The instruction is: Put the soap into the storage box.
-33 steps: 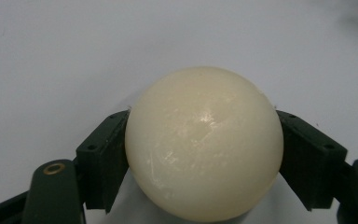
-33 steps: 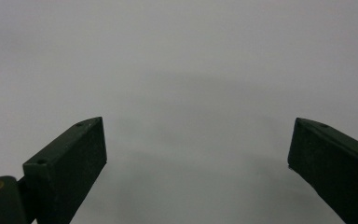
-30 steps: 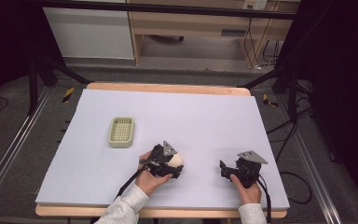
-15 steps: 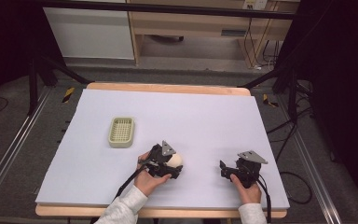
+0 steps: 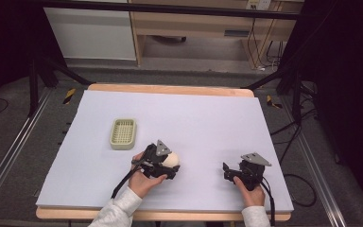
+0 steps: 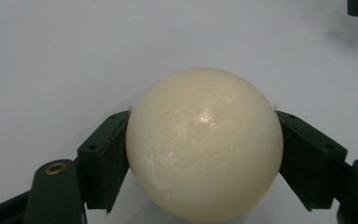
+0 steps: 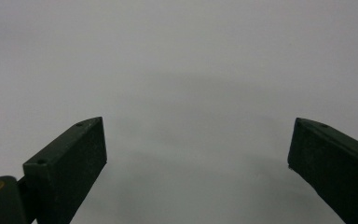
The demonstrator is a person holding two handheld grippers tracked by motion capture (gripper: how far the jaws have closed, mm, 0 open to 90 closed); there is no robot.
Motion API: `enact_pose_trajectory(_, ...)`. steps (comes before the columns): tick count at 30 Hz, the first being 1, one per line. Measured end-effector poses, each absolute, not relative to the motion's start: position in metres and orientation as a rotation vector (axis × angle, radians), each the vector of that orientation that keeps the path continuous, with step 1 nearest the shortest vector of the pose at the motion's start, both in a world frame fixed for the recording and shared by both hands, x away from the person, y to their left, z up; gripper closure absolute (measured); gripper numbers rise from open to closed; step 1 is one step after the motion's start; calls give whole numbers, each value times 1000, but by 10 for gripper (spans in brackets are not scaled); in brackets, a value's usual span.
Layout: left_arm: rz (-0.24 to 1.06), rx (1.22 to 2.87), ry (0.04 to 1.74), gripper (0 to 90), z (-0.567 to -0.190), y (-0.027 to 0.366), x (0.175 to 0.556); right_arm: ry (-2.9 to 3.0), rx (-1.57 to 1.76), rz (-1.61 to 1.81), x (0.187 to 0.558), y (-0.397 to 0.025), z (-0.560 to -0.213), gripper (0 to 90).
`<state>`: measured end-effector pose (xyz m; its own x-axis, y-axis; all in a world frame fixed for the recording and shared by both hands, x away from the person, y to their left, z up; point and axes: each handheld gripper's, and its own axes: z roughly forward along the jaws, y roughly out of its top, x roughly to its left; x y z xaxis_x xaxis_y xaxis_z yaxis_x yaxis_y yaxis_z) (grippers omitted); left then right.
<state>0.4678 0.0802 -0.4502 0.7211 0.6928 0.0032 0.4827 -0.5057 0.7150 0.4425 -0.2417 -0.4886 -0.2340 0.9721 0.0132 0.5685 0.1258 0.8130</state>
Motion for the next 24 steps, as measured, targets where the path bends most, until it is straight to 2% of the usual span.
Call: enact_pose_trajectory(24,410,2199,893,241,-433,111,468,1867,1478,970,442,-242,-489,48)
